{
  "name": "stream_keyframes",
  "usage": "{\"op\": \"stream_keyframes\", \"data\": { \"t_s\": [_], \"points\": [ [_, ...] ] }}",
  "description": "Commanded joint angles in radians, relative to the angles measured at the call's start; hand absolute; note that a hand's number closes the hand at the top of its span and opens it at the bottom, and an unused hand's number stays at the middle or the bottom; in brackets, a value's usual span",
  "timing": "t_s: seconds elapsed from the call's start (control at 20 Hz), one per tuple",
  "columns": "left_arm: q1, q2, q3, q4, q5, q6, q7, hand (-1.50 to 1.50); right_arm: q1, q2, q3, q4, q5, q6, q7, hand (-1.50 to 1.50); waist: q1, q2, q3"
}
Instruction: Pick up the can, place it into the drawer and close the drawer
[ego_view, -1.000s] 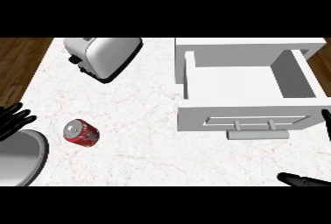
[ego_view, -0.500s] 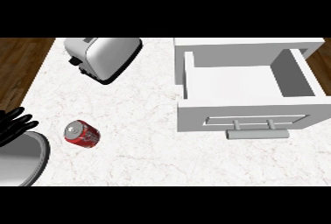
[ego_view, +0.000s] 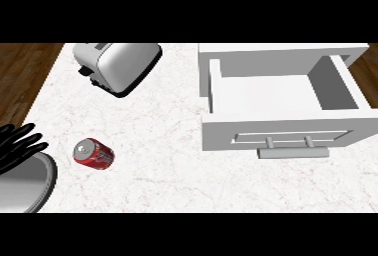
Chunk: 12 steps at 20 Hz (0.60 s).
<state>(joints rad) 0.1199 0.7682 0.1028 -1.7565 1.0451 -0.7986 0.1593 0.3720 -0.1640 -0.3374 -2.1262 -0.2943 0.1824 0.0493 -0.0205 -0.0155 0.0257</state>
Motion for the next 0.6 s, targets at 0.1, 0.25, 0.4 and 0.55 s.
{"op": "stream_keyframes", "data": {
  "t_s": [0.1, 0.25, 0.4, 0.55],
  "points": [
    [-0.038, 0.053, 0.031, 0.167, 0.063, 0.024, 0.064, -1.5, 0.066, -0.025, -0.073, -0.013, -0.097, 0.07, -0.006, -1.5, -0.011, 0.017, -0.026],
    [-0.101, 0.069, 0.026, 0.167, 0.106, 0.072, 0.102, -1.5, 0.064, 0.004, -0.06, -0.021, -0.064, 0.054, -0.017, -1.5, -0.011, 0.019, -0.026],
    [-0.121, 0.007, -0.016, 0.177, 0.051, 0.094, 0.113, -1.5, 0.052, -0.002, -0.072, 0.008, -0.068, 0.072, -0.035, -1.5, -0.012, 0.02, -0.026],
    [-0.136, -0.027, -0.024, 0.206, -0.011, 0.078, 0.116, -1.5, 0.052, -0.048, -0.133, 0.033, -0.129, 0.113, -0.027, -1.5, -0.006, 0.019, -0.026]
  ]
}}
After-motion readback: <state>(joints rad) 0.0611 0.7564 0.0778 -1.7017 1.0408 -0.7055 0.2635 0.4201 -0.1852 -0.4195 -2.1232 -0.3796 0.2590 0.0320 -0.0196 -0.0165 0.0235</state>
